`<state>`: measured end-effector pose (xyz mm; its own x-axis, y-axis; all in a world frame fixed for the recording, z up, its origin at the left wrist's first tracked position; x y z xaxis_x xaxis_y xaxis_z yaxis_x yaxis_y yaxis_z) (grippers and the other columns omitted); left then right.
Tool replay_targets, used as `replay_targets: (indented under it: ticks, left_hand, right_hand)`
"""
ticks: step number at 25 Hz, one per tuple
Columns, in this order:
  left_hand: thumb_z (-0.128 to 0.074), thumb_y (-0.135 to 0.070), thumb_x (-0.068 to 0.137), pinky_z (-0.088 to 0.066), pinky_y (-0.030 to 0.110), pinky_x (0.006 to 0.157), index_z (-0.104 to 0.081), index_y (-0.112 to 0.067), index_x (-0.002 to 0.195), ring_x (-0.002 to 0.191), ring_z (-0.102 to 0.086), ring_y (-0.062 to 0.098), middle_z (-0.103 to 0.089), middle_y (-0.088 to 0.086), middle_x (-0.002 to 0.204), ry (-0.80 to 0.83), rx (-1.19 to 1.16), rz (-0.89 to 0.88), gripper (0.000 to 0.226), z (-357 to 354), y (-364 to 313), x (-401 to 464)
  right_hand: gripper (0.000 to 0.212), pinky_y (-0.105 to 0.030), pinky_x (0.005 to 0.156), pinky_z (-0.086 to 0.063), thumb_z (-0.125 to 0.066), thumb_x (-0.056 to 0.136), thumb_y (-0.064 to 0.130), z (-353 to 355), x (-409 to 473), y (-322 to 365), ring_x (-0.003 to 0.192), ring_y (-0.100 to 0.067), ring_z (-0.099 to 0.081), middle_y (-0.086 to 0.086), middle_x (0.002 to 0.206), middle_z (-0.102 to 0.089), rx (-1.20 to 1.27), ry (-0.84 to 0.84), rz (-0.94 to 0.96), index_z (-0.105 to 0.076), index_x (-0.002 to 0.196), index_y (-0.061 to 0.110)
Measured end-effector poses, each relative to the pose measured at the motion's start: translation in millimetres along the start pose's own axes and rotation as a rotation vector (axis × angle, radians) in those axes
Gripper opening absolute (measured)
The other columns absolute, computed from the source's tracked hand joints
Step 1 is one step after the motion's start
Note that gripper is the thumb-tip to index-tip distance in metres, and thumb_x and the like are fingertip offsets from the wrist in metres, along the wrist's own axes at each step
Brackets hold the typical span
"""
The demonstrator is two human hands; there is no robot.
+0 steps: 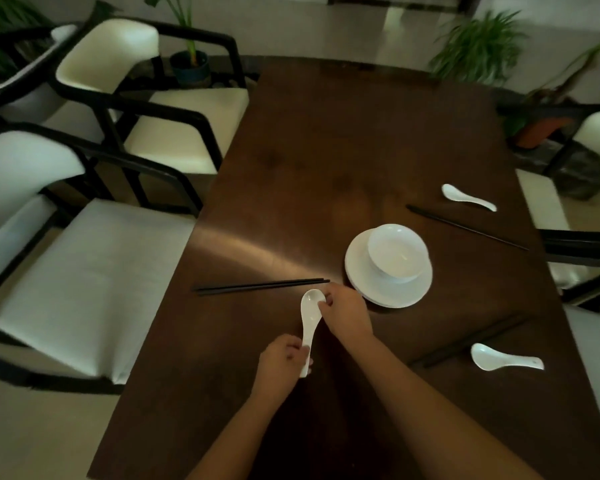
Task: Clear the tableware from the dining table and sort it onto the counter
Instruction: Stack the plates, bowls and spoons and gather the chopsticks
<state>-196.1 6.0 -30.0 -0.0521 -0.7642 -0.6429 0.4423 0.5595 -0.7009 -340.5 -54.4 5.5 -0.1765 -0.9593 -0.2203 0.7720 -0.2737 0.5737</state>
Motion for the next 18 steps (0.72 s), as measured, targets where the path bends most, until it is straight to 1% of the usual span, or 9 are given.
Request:
replay_targets:
  ticks: [1,2,4,6,8,11,13,15,18]
  left_hand:
    - [-0.052,-0.013,0.091,-0.055,0.023,0.061,-0.061,-0.009,0.103,0.073,-0.066,0.011,-0.065,0.001,0.083,0.067,-0.109,0.004,0.015,-5.5,-5.3,-6.3]
    - [-0.05,-0.012,0.093,-0.056,0.023,0.062,-0.063,-0.007,0.105,0.073,-0.067,0.013,-0.067,0.004,0.084,0.137,-0.145,-0.01,0.019,-12.1,-12.7,-12.5]
    - [-0.049,-0.01,0.093,-0.057,0.025,0.067,-0.065,-0.008,0.104,0.077,-0.069,0.015,-0.07,0.006,0.089,0.271,-0.143,-0.048,0.02,-29.1,-29.1,-24.5]
    - [-0.049,-0.006,0.091,-0.057,0.031,0.077,-0.065,-0.012,0.104,0.085,-0.069,0.016,-0.072,0.004,0.094,0.364,-0.126,-0.074,0.021,-49.3,-45.2,-35.5]
    - [-0.048,-0.002,0.09,-0.056,0.034,0.081,-0.063,-0.013,0.107,0.089,-0.069,0.016,-0.072,0.005,0.097,0.422,-0.113,-0.069,0.024,-72.2,-56.8,-44.2]
    - [-0.048,0.0,0.09,-0.056,0.03,0.074,-0.062,-0.008,0.109,0.087,-0.07,0.016,-0.072,0.009,0.099,0.453,-0.168,-0.058,0.025,-105.6,-69.6,-52.0]
    - [-0.048,0.0,0.09,-0.056,0.028,0.072,-0.062,-0.007,0.11,0.086,-0.07,0.015,-0.072,0.008,0.099,0.44,-0.173,-0.051,0.025,-122.8,-76.7,-51.0]
    - [-0.047,-0.001,0.091,-0.055,0.03,0.078,-0.061,-0.007,0.112,0.09,-0.069,0.014,-0.071,0.006,0.102,0.411,-0.17,-0.03,0.026,-142.5,-82.4,-48.8]
    - [-0.045,0.0,0.091,-0.054,0.033,0.084,-0.059,-0.005,0.116,0.095,-0.067,0.016,-0.07,0.006,0.104,0.357,-0.173,0.005,0.029,-170.6,-87.1,-46.4]
  right_hand:
    - [0.012,-0.031,0.075,-0.05,-0.057,0.086,0.014,12.9,-7.6,-7.0,0.076,-0.018,-0.059,-0.008,0.088,-0.069,0.043,-0.042,-0.033,-0.065,0.095,0.01]
    - [0.009,-0.031,0.074,-0.051,-0.059,0.085,0.015,26.0,-16.1,-16.1,0.072,-0.015,-0.057,-0.007,0.085,-0.069,0.076,-0.08,-0.067,-0.065,0.091,0.011]
    - [0.004,-0.027,0.071,-0.051,-0.061,0.084,0.015,50.4,-33.5,-38.8,0.07,-0.012,-0.056,-0.006,0.082,-0.069,0.121,-0.136,-0.132,-0.064,0.086,0.012]
    - [0.004,-0.024,0.068,-0.047,-0.061,0.083,0.014,70.9,-48.0,-59.8,0.073,-0.014,-0.059,-0.006,0.084,-0.069,0.158,-0.169,-0.178,-0.064,0.086,0.013]
    - [0.012,-0.023,0.073,-0.044,-0.061,0.083,0.015,87.1,-59.2,-79.2,0.084,-0.018,-0.063,-0.005,0.092,-0.07,0.186,-0.176,-0.192,-0.066,0.093,0.012]
    - [0.025,-0.026,0.085,-0.043,-0.058,0.086,0.017,123.0,-75.6,-131.2,0.097,-0.021,-0.062,-0.006,0.107,-0.069,0.217,-0.248,-0.209,-0.066,0.108,0.011]
    - [0.026,-0.032,0.088,-0.045,-0.058,0.086,0.013,151.2,-84.2,-183.4,0.1,-0.027,-0.061,-0.012,0.111,-0.067,0.095,-0.295,-0.249,-0.066,0.11,0.009]
    - [0.028,-0.035,0.088,-0.046,-0.058,0.084,0.012,167.2,-85.3,-232.2,0.105,-0.03,-0.058,-0.012,0.112,-0.065,-0.112,-0.222,-0.294,-0.066,0.11,0.011]
    - [0.034,-0.034,0.091,-0.046,-0.057,0.085,0.019,150.7,-76.1,-258.2,0.114,-0.024,-0.053,-0.005,0.121,-0.06,-0.292,0.049,-0.209,-0.059,0.119,0.019]
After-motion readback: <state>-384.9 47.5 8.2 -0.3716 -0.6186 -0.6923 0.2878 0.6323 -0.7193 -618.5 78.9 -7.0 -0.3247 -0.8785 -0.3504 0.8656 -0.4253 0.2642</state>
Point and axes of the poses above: each hand's wrist, its own x-axis towards the middle knuckle, its own z-axis out of the back of the hand, y = z × x, the point moved 6 cm from there along x, towards the middle knuckle
